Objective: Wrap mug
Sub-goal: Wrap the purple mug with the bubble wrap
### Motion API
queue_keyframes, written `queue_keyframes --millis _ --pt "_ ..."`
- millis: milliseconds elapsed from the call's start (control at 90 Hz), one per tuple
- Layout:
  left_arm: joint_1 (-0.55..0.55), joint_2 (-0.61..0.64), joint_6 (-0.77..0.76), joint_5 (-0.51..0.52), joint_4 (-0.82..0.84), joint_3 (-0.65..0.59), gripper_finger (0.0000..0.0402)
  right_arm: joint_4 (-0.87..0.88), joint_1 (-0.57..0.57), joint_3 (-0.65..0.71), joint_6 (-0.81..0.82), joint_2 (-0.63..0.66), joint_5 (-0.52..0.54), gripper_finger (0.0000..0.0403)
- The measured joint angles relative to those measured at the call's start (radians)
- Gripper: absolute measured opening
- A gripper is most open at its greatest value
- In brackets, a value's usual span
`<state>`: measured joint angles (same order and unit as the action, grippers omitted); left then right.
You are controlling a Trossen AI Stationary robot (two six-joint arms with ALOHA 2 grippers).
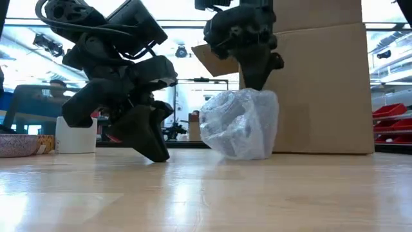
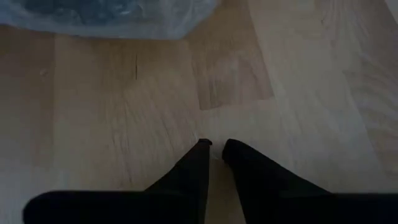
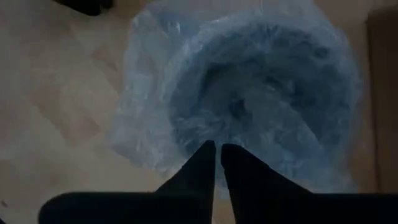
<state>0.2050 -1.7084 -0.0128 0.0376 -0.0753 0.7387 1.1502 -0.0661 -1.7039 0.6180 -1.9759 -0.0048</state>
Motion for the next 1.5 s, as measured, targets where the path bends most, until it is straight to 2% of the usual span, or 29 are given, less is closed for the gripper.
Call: queue_keyframes --millis 333,478,656,822,1033,1367,1500 --pt "0.0 0.0 0.0 0.0 0.0 0.0 0.0053 -0.178 0.042 0.139 -0.048 0.003 -0.007 0.0001" --pt "0.0 0.0 0.0 0.0 0.0 0.0 0.0053 -0.217 0.046 0.158 -0.075 0.003 0.012 0.0" --pt "0.0 0.0 0.0 0.0 0.0 0.0 0.0053 -0.124 0.048 0.065 -0.107 -0.002 0.035 0.0" --pt "0.0 0.0 0.0 0.0 0.0 0.0 0.0053 0.019 0.048 -0.045 -0.124 0.002 0.011 0.0" --pt "0.0 0.0 0.0 0.003 0.0 0.0 0.0053 -0.004 0.044 -0.055 -0.129 0.001 -0.079 0.0" --pt "0.0 -0.003 -0.089 0.011 -0.047 -0.002 0.0053 -0.14 0.057 0.073 -0.15 0.002 -0.073 0.0" --pt "0.0 -0.003 -0.097 0.011 -0.094 -0.002 0.0053 -0.163 0.066 0.111 -0.166 0.002 -0.03 0.0"
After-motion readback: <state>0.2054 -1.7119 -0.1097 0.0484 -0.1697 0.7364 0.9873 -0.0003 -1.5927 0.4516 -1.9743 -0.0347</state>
